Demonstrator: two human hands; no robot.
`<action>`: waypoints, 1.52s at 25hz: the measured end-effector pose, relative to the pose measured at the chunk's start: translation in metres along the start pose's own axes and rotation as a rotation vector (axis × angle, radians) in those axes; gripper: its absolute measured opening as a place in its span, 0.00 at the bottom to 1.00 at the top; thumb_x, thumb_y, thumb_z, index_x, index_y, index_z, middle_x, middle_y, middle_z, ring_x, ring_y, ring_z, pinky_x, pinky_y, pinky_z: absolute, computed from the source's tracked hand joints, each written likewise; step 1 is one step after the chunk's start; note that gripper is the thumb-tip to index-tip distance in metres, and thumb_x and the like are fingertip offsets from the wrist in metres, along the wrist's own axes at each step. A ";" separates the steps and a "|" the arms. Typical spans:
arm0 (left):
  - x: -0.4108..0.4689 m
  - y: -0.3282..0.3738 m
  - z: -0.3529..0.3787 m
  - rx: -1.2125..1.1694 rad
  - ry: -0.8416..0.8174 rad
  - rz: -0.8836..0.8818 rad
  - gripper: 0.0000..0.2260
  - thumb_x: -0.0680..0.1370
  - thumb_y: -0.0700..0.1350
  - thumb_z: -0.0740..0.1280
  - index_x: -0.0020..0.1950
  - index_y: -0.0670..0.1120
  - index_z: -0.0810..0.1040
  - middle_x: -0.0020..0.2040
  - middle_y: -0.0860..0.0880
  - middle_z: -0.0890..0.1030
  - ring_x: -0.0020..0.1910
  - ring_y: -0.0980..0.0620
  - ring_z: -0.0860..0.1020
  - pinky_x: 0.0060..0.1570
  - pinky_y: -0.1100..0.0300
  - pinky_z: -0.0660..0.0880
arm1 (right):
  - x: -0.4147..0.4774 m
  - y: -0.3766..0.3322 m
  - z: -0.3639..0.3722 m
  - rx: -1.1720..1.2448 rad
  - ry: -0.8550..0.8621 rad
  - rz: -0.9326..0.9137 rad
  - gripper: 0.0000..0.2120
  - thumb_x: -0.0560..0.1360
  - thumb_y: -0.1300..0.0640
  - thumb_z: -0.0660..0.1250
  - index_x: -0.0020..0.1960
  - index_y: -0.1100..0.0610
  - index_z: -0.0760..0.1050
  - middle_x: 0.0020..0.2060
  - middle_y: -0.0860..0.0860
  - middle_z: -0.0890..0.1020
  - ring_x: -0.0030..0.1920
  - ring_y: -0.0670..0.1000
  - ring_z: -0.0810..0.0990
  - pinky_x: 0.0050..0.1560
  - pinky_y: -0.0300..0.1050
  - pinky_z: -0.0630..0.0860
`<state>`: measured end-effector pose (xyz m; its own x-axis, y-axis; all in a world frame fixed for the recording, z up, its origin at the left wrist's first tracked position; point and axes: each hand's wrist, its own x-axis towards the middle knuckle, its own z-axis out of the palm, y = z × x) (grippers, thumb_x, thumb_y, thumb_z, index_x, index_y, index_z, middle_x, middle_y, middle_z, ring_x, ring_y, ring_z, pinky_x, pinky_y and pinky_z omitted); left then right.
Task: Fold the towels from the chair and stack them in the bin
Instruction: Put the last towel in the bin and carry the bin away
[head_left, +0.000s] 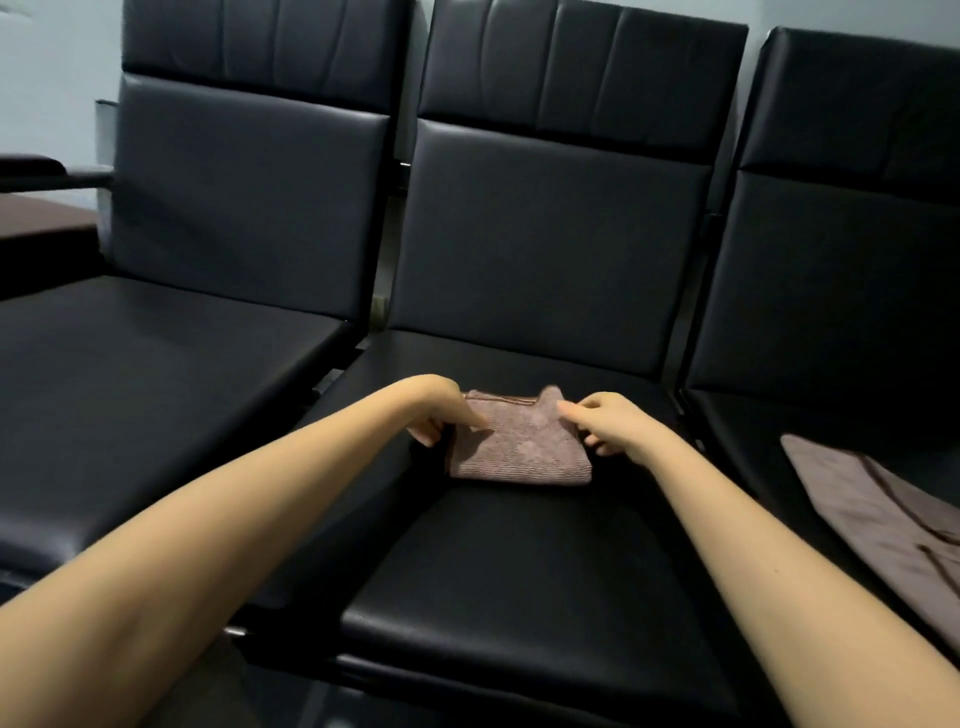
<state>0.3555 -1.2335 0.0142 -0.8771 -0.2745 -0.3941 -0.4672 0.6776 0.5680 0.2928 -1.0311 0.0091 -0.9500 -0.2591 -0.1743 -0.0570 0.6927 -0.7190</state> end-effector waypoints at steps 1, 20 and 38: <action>0.001 0.001 0.005 -0.073 0.020 0.020 0.19 0.75 0.53 0.70 0.58 0.42 0.72 0.52 0.44 0.75 0.47 0.48 0.75 0.36 0.61 0.75 | 0.001 -0.003 0.007 0.075 -0.006 0.029 0.22 0.77 0.51 0.65 0.64 0.65 0.70 0.43 0.52 0.76 0.37 0.47 0.73 0.36 0.41 0.71; -0.085 0.068 0.058 -0.900 -0.321 0.244 0.05 0.78 0.37 0.62 0.45 0.44 0.77 0.41 0.47 0.81 0.39 0.52 0.78 0.43 0.60 0.75 | -0.096 0.053 -0.039 0.554 0.155 0.019 0.08 0.78 0.59 0.64 0.57 0.57 0.72 0.56 0.56 0.79 0.53 0.54 0.79 0.58 0.49 0.75; -0.227 0.206 0.315 -0.317 -0.678 0.199 0.05 0.75 0.42 0.67 0.46 0.42 0.72 0.37 0.45 0.75 0.33 0.49 0.73 0.31 0.61 0.77 | -0.323 0.267 -0.144 0.470 0.391 0.666 0.18 0.75 0.57 0.69 0.61 0.66 0.74 0.45 0.59 0.81 0.41 0.56 0.78 0.44 0.49 0.76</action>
<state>0.4936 -0.8164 -0.0064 -0.7359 0.3789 -0.5612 -0.4071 0.4147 0.8138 0.5408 -0.6657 -0.0298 -0.7826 0.4043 -0.4733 0.5921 0.2485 -0.7666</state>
